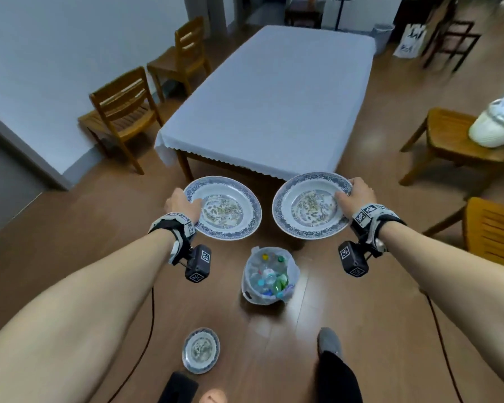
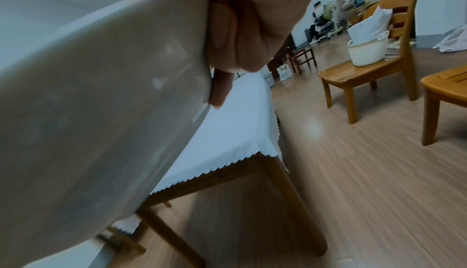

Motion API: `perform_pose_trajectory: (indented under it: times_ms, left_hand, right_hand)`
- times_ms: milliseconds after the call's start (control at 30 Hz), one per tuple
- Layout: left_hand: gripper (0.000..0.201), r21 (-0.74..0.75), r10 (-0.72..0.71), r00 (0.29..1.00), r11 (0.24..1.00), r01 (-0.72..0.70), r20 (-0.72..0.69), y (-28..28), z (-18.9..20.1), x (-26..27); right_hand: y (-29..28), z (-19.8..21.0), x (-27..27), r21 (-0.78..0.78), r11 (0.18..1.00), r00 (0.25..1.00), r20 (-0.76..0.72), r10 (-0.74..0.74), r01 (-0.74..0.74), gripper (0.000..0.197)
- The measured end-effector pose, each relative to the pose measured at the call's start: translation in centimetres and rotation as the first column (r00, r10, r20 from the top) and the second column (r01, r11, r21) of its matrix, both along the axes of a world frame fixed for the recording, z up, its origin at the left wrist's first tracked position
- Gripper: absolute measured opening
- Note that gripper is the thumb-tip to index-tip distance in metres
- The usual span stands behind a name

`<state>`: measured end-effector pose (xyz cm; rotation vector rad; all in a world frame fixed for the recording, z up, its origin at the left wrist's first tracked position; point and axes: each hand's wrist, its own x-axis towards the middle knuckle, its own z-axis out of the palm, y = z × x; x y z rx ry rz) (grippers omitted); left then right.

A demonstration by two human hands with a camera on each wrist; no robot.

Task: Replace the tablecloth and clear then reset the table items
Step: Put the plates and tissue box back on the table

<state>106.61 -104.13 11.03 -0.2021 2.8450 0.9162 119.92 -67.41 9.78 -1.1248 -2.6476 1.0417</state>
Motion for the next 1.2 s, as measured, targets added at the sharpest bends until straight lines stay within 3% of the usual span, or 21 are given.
perform_pose_trajectory:
  times_ms: [133,433,900,1200]
  left_hand:
    - [0.041,-0.079,-0.084,0.996,0.993,0.085,0.009,10.7,-0.4,-3.7]
    - [0.04,-0.154,-0.154,0.988,0.976,0.155,0.016,31.5,0.0,-12.9]
    - [0.038,-0.066,-0.207,0.978,0.976,0.209,0.026,56.1,-1.7,-35.2]
    - [0.041,-0.084,-0.193,0.98,0.977,0.196,0.05,66.1,-2.8,-48.7]
  right_hand:
    - [9.1,-0.8,-1.7,-0.033,0.997,0.997,-0.029,-0.073,0.072,0.03]
    - [28.9,-1.7,-9.8,-0.053,0.995,0.996,-0.014,-0.083,0.082,0.029]
    - [51.0,-2.5,-31.2,-0.046,0.984,0.985,0.015,-0.171,0.171,0.025]
    - [62.9,-3.3,-44.7,-0.012,0.989,0.987,0.062,-0.148,0.149,0.03]
